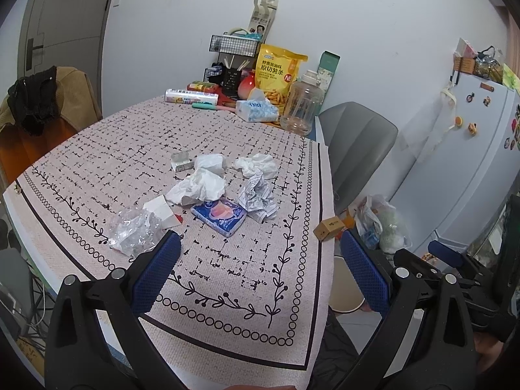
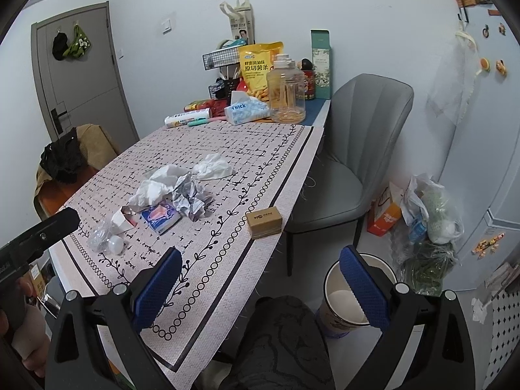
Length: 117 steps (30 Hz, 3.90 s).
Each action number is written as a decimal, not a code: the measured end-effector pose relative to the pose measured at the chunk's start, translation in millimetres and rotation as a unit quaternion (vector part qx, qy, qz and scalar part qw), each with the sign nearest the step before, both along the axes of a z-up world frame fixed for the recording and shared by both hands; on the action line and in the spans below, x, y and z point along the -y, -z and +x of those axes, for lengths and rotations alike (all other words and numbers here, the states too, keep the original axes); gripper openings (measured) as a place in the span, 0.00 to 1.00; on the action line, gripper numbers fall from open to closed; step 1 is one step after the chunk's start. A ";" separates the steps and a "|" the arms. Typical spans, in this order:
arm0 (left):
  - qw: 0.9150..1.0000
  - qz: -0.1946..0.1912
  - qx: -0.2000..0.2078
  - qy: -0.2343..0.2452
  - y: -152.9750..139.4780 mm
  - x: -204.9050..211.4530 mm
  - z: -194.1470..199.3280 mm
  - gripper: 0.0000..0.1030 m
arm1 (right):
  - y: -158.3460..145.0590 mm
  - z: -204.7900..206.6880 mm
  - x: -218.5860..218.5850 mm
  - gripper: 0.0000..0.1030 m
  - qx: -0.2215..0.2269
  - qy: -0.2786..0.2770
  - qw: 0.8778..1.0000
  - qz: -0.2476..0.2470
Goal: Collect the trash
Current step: 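Grasp crumpled printed paper with left tool while right tool grasps small cardboard box, then carry paper and box to the white bin and open both tools over it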
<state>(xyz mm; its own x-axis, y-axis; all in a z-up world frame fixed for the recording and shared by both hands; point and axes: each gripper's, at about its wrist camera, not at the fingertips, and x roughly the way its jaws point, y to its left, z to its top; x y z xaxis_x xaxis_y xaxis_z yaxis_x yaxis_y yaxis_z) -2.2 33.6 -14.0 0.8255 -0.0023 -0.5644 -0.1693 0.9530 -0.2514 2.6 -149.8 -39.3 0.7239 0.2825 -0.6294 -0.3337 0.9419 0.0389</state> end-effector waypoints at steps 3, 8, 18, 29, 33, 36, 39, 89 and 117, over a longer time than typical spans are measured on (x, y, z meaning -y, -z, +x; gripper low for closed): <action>1.000 -0.005 -0.005 0.001 5.2 -4.0 5.7 0.94 | 4.1 6.7 -3.2 0.92 -0.004 -0.009 1.000 0.001; 1.000 -0.018 -0.011 -0.001 14.2 -14.1 18.0 0.94 | 13.1 21.9 -11.3 0.90 -0.012 -0.021 1.000 -0.005; 0.999 -0.032 -0.033 0.014 33.7 -25.2 63.6 0.85 | 47.7 71.2 -31.0 0.74 -0.060 -0.046 0.997 -0.015; 0.996 -0.035 -0.067 0.040 57.9 -21.5 121.5 0.72 | 85.5 123.9 -34.9 0.63 -0.101 -0.042 0.994 -0.014; 0.995 -0.030 -0.078 0.045 64.3 -18.1 141.4 0.70 | 96.6 136.2 -37.9 0.60 -0.111 -0.043 0.993 -0.016; 0.995 -0.024 -0.087 0.049 69.9 -15.5 156.8 0.69 | 103.5 142.5 -40.1 0.51 -0.122 -0.050 0.991 -0.014; 0.994 -0.022 -0.093 0.048 73.8 -14.1 168.7 0.69 | 105.9 144.1 -42.7 0.46 -0.121 -0.058 0.991 -0.014; 0.969 0.032 -0.107 0.221 49.4 190.0 243.6 0.17 | 73.2 139.2 169.3 0.46 -0.064 0.123 0.989 0.057; 0.951 0.003 -0.161 0.263 101.5 272.6 315.4 0.87 | 146.9 166.6 274.7 0.46 -0.124 0.214 0.965 0.088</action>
<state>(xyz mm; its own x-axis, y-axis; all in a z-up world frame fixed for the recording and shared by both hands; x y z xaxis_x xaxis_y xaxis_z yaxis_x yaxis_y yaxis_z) 313.2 -239.0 -115.5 0.4945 -0.3632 -0.7897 0.2641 0.9283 -0.2616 169.2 -424.5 -186.2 0.6310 0.1082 -0.7682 0.1253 0.9630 0.2385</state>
